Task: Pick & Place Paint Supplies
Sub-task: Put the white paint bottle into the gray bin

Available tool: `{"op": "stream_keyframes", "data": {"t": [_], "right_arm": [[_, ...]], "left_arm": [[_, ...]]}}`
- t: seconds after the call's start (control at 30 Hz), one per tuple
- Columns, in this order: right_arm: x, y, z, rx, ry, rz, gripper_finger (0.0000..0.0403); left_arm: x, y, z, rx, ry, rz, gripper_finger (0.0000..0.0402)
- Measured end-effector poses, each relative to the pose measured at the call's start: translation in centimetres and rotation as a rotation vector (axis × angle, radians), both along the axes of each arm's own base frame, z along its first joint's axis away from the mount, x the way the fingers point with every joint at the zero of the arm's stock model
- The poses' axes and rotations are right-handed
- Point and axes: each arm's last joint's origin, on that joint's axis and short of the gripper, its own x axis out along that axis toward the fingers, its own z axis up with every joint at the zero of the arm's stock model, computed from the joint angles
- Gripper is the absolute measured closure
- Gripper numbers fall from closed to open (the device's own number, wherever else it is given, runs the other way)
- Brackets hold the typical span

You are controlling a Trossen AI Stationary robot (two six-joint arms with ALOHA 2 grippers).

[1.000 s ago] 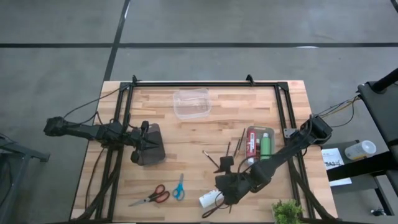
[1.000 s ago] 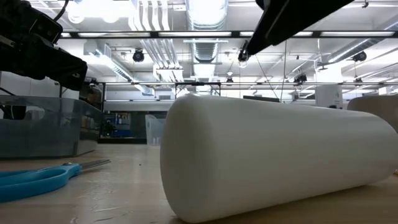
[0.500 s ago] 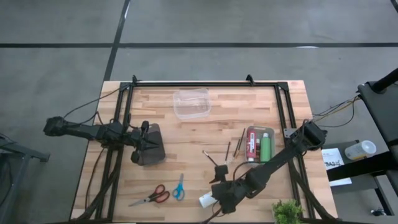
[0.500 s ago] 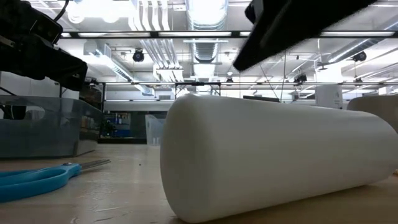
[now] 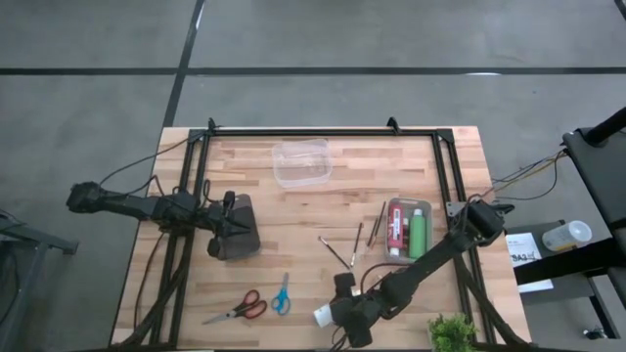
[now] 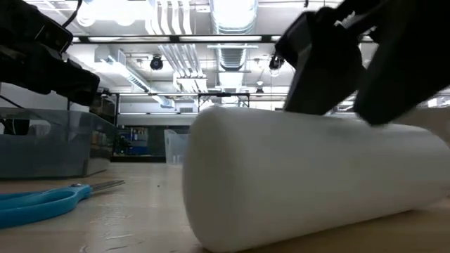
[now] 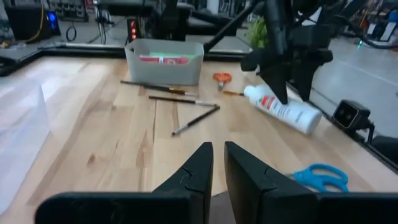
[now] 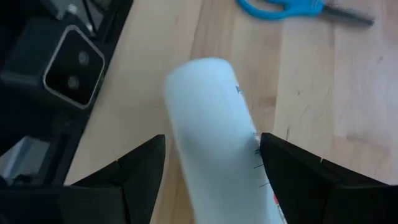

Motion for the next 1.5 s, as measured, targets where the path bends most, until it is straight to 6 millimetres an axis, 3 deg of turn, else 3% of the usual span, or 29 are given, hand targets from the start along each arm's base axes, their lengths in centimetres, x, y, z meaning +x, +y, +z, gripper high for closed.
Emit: {"op": "stream_keyframes", "data": {"t": [0.4,0.73,1.0,1.2,1.37,1.5], "right_arm": [[-0.3,-0.2,-1.4,-0.021,0.042,-0.003,0.0145],[-0.2,-0.7,-1.9,0.052,0.084,-0.155,0.0146],[-0.2,-0.7,-1.9,0.051,0.084,-0.155,0.0203],[-0.2,-0.8,-1.9,0.039,0.072,-0.166,0.0211],[-0.3,-1.1,-1.3,-0.003,0.038,-0.209,0.0212],[-0.5,-1.6,0.8,-0.008,-0.040,-0.318,0.0213]], "left_arm": [[0.0,0.0,0.0,0.000,0.002,0.000,0.0351],[0.0,0.0,0.0,0.000,0.002,0.000,0.0351],[0.0,0.0,0.0,0.000,0.002,0.000,0.0351],[0.0,0.0,0.0,0.000,0.002,0.000,0.0351],[0.0,0.0,0.0,0.000,0.002,0.000,0.0351],[0.0,0.0,0.0,0.000,0.002,0.000,0.0351]]}}
